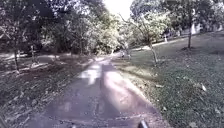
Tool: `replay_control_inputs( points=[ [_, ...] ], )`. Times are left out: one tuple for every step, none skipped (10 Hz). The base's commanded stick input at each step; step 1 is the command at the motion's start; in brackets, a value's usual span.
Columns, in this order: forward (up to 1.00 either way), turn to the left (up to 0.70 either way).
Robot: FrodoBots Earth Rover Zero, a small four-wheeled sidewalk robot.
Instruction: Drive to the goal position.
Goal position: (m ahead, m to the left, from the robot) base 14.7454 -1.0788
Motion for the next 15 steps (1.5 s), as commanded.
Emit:
replay_control_inputs(
  points=[
    [0.5, 0.0],
    [0.5, 0.0],
    [0.5, 0.0],
    [0.5, 0.0],
    [0.5, 0.0],
    [0.5, 0.0],
    [0.5, 0.0],
    [0.5, 0.0],
    [0.5, 0.0],
    [0.5, 0.0],
    [0.5, 0.0],
    [0.5, 0.0],
    [0.5, 0.0],
    [0.5, 0.0],
    [0.5, 0.0]
  ],
)
